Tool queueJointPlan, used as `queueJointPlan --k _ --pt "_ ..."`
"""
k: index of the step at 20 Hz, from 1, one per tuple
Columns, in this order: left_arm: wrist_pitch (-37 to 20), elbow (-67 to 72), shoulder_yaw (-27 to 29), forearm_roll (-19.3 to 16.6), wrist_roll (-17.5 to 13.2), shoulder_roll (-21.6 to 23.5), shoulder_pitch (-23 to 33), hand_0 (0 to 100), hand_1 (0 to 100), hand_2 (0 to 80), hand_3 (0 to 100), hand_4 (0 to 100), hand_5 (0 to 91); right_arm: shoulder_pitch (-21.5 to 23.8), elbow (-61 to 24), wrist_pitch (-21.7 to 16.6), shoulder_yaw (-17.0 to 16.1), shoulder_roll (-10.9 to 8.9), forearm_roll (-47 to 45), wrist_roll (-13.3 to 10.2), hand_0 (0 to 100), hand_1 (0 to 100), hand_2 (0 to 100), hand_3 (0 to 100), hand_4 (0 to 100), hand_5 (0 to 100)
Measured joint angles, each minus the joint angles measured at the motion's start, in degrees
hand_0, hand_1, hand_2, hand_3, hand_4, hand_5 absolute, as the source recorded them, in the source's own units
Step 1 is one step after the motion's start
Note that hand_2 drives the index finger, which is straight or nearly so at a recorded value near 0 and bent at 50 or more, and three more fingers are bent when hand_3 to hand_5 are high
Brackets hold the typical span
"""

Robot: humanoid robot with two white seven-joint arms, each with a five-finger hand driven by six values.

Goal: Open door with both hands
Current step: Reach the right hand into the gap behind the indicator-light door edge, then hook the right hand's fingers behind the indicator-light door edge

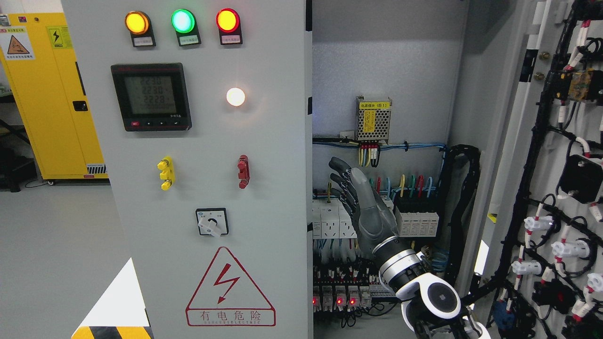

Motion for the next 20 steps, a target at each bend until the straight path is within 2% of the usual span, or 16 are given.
queueJointPlan --k 11,16,20 --pt "0.0 0.0 0.0 0.0 0.0 -0.2 -0.1 0 0 0.0 0 0 0.0 -2.6 3.8 0.1 -0.6 -0.84 -2.0 7.9 22 0 0 0 0 0" --pt "0.0 0.0 -0.1 0.0 0.0 -0.2 -0.2 0 0 0.0 0 0 0.0 -3.5 5.6 0.3 -1.4 -1.05 -2.6 14.1 22 0 0 0 0 0" --pt "0.0 0.0 -0.1 0.0 0.0 -0.2 -0.2 0 0 0.0 0 0 0.0 -4.7 7.3 1.0 -2.2 -1.17 -2.8 15.8 22 0 0 0 0 0"
